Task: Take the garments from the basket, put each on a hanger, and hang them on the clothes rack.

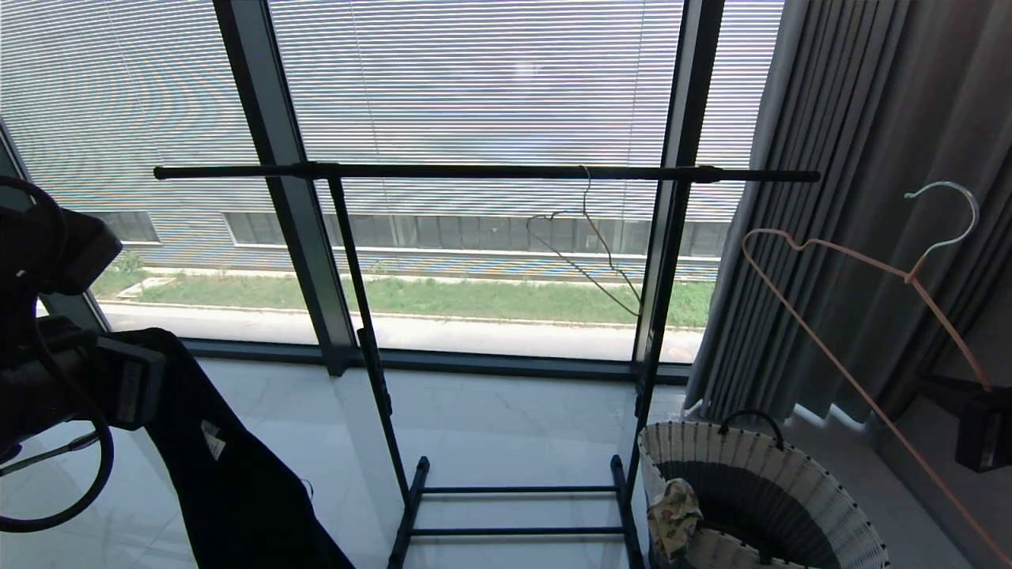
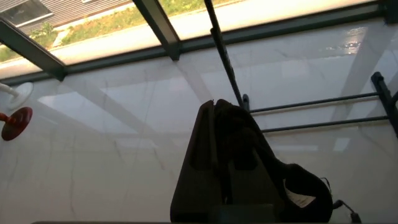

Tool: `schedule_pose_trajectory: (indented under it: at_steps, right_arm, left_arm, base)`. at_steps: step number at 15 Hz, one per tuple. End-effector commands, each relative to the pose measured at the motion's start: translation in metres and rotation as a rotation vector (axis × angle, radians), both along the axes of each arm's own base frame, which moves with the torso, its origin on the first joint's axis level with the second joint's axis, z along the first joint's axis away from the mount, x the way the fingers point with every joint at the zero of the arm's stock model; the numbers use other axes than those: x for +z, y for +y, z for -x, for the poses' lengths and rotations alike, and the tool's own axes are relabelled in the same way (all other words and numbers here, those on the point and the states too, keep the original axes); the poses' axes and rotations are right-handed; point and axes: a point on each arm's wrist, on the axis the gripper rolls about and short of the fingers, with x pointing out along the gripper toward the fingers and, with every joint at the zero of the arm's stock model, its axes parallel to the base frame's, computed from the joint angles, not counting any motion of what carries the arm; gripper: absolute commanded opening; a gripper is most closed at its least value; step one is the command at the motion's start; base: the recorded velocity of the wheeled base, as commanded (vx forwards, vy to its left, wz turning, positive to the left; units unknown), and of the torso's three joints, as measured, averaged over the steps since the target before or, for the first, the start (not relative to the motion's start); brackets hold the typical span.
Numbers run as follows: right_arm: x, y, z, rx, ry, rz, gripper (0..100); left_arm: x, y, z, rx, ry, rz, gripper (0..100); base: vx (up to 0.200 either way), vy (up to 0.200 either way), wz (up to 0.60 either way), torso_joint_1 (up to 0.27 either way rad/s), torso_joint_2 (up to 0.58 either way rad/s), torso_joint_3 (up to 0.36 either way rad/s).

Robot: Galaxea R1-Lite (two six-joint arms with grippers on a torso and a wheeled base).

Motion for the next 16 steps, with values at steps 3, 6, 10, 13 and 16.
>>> schedule_pose_trajectory:
  at_steps: [3,6,10,13,16]
  right_arm:
    - [-0.003,0.014,0.032,0.234,-0.006,-0.03,0]
    - [-0.02,0.026,0.052,0.462,0.039,-0.042,0]
    - [-0.027,0.047,0.057,0.726,0.117,-0.066,0]
    - [-0.03,0.066,0.059,0.86,0.148,-0.059,0]
    - [-0.029,0.093,0.05,0.938,0.132,-0.085,0]
  left_arm:
    - [-0.005,-0.013,-0.001,-0.091,0.022,0.068,0]
    - [-0.005,-0.047,-0.02,-0.156,0.06,0.175,0]
    - [-0.002,-0.087,-0.063,-0.096,0.07,0.211,0]
    - [-0.004,-0.104,-0.071,-0.136,0.042,0.249,0]
    - [-0.005,-0.123,-0.072,-0.184,0.014,0.298,0]
  base:
    - [0.0,0.0,0.0,0.0,0.0,0.0]
    - [0.0,0.0,0.0,0.0,0.0,0.0]
    - [0.0,0.0,0.0,0.0,0.0,0.0]
    - [0.0,0.0,0.0,0.0,0.0,0.0]
    - [0.0,0.0,0.0,0.0,0.0,0.0]
